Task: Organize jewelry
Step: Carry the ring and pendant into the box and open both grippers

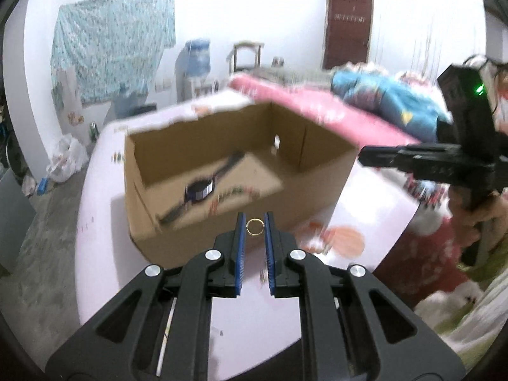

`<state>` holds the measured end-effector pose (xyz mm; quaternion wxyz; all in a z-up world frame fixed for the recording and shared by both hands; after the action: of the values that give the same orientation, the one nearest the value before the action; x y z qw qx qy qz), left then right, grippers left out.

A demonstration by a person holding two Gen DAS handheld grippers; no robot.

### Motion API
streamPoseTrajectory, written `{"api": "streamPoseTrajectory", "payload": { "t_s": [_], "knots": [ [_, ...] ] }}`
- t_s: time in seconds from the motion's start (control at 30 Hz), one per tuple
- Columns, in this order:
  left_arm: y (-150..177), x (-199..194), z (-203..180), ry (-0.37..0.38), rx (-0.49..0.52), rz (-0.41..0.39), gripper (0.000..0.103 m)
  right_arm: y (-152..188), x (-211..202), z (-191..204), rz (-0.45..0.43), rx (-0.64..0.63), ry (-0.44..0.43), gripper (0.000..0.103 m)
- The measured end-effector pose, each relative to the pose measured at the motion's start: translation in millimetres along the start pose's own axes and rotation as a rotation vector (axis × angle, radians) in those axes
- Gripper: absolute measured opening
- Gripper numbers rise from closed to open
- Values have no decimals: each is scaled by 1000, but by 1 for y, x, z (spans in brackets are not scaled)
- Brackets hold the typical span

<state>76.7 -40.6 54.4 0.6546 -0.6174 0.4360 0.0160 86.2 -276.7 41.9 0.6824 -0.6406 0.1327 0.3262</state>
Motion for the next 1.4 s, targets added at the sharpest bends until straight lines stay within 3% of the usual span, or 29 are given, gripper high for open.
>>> {"api": "streamPoseTrajectory", "payload": {
  "t_s": [0.2,0.47,0.6,0.93,1.13,1.4],
  "knots": [
    [-37,11,14,7,-31,-49,11,-46,10,-10,-46,-3,-54,10],
    [-49,91,54,-49,-143,159,11,-72,80,-18,141,-40,-11,10],
    [-49,110,66,-58,-194,202,11,-74,110,-28,222,2,-12,10],
    [-55,97,77,-58,-245,180,18,-87,97,-40,165,56,-22,18],
    [-60,84,81,-62,-259,148,19,-90,80,-45,133,66,-5,32],
    [-55,55,81,-76,-269,116,47,-87,47,-47,81,95,-19,45]
  ]
}}
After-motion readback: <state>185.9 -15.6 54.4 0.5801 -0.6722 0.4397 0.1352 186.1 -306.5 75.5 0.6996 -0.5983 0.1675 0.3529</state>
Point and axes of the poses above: each gripper's, at about its wrist camera, not at the fingertips, and x roughly the way its jaws point, z to its left, y to its underside, the point moved 4 cm from there along x, roughly the way its jaws point, and after that the axes turned 7 degrees about -x, right-handed, at the moved point
